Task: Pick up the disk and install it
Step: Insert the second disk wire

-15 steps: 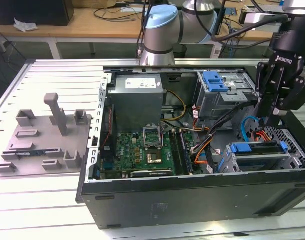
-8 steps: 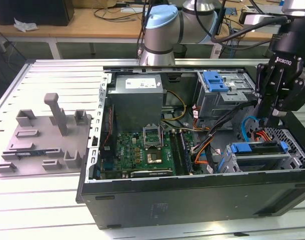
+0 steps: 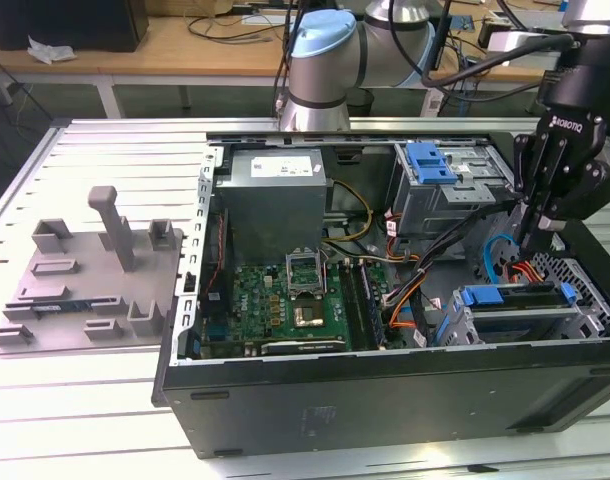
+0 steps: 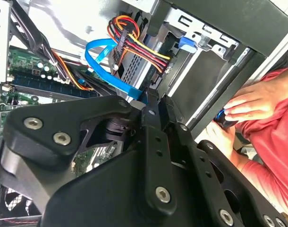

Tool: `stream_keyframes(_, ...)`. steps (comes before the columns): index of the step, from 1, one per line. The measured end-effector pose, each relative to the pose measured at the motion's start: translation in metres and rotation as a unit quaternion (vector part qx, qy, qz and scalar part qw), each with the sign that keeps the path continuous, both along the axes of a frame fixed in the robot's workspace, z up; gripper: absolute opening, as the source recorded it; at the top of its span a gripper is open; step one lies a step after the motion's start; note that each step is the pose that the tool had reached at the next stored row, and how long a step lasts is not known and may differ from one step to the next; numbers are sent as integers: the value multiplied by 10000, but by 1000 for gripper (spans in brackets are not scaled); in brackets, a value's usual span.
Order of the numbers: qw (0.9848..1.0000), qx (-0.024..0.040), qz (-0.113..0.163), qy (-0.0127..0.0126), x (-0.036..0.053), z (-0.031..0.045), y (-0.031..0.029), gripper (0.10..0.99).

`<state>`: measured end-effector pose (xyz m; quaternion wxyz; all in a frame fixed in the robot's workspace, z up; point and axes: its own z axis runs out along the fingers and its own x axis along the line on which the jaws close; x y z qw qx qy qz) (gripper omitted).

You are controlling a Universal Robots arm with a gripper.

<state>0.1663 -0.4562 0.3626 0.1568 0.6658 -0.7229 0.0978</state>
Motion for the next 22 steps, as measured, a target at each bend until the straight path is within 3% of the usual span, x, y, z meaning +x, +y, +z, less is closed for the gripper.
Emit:
stream_keyframes(6,10000,-12,0,0,0,-29,0,216)
stream_keyframes(8,10000,-10,0,0,0,-34,0,161)
stream_keyframes(16,10000,-10,0,0,0,-36,-1,161)
stream_keyframes(20,10000,53,0,-6,-5,-36,-58,161)
stream_keyframes(22,9998,172,0,-25,-7,-36,-111,161)
